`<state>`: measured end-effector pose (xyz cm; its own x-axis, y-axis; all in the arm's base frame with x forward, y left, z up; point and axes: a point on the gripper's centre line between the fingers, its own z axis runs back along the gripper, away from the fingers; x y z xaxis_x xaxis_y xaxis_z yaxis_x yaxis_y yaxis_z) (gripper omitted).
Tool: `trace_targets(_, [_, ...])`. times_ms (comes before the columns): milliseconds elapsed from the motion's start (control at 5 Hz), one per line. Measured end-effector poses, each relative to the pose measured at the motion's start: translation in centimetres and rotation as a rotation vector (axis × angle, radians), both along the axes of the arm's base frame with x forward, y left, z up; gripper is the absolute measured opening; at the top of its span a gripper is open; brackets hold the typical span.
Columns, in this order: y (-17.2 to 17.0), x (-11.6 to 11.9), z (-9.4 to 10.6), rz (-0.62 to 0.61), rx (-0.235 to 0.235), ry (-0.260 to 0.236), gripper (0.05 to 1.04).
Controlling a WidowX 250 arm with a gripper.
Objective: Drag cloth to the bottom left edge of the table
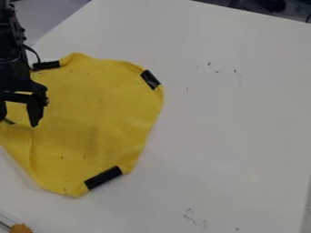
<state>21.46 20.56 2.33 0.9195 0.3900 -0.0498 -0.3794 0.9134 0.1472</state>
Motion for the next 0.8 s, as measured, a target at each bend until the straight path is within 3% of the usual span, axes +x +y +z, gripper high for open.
trace_targets(400, [-0.2, -0.5, -1.0, 0.004, -0.033, 0.03, 1.001])
trace_targets(600, [-0.2, -0.5, -1.5, 0.003, -0.036, 0.036, 0.945])
trace_targets(800, [0.0, -0.5, -1.6, -0.003, -0.028, 0.04, 0.66])
